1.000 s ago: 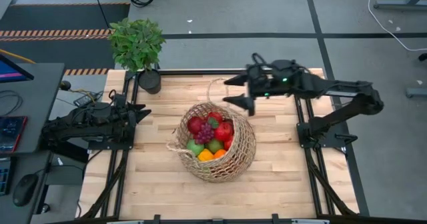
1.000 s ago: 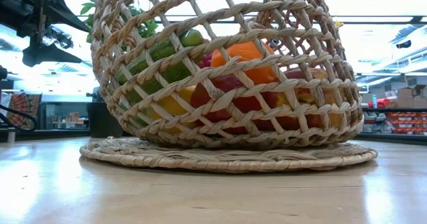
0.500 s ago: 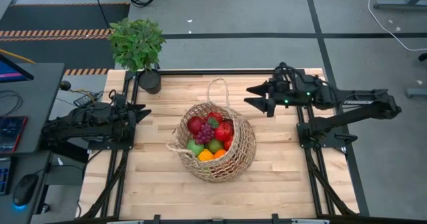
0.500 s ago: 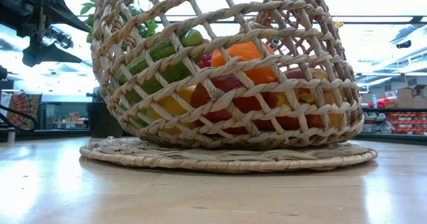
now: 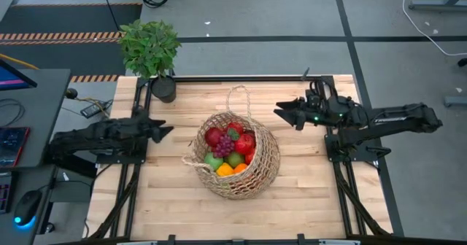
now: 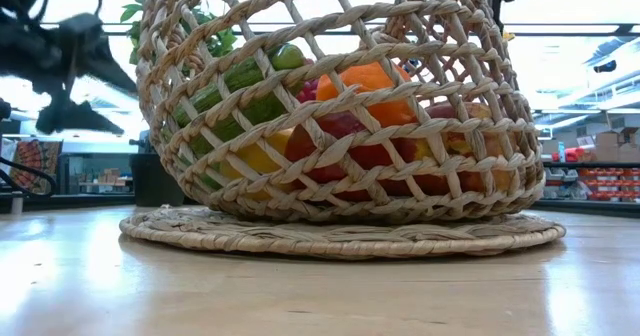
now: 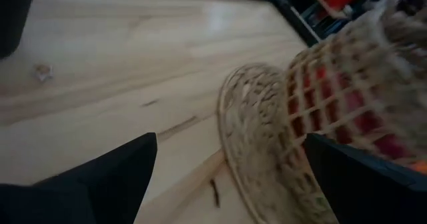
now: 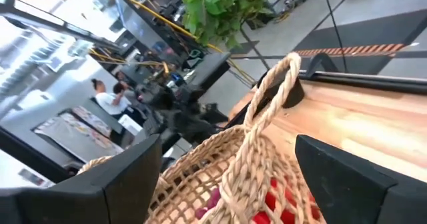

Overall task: Build produce basket
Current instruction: Return to Home Position

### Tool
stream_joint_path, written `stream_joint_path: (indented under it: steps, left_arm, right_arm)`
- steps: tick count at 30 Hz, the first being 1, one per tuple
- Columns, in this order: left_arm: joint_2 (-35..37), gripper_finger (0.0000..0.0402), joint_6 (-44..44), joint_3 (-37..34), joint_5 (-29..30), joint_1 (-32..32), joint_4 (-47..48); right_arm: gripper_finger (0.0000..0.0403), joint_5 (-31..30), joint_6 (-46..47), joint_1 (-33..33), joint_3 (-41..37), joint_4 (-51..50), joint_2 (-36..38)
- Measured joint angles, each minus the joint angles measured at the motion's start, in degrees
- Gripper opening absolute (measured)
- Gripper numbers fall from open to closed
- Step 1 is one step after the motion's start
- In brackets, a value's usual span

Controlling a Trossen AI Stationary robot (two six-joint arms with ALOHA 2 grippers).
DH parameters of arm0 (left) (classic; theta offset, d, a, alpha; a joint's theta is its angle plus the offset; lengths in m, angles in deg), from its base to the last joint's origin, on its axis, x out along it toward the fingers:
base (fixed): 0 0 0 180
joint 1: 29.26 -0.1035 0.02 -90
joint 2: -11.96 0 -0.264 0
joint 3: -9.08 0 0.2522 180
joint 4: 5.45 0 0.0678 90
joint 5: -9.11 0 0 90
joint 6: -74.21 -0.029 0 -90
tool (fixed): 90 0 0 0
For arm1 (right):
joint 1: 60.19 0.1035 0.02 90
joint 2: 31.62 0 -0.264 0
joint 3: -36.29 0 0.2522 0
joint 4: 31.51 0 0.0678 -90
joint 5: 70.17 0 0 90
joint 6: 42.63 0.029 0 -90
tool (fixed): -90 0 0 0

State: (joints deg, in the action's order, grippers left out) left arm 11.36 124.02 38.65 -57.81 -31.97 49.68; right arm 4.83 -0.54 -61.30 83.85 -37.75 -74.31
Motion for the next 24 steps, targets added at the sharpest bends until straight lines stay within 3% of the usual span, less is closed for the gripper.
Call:
stream_joint_path:
  steps: [4, 10, 24]
  left_arm:
    - [0.0, 0.039, 0.0, -5.5, -0.1, 0.0, -1.8]
    - [-0.5, 0.039, 0.0, -5.7, -6.4, 0.0, 0.4]
    - [-0.5, 0.039, 0.0, -5.8, -6.9, 0.0, 0.5]
  right_arm:
    - [0.0348, 0.0, 0.4, 1.0, -3.7, 6.3, 0.0]
    - [0.0348, -1.7, 2.5, 2.3, -9.5, 13.6, 0.9]
    - [0.0348, -3.5, 12.8, 2.6, -25.8, 24.3, 4.9]
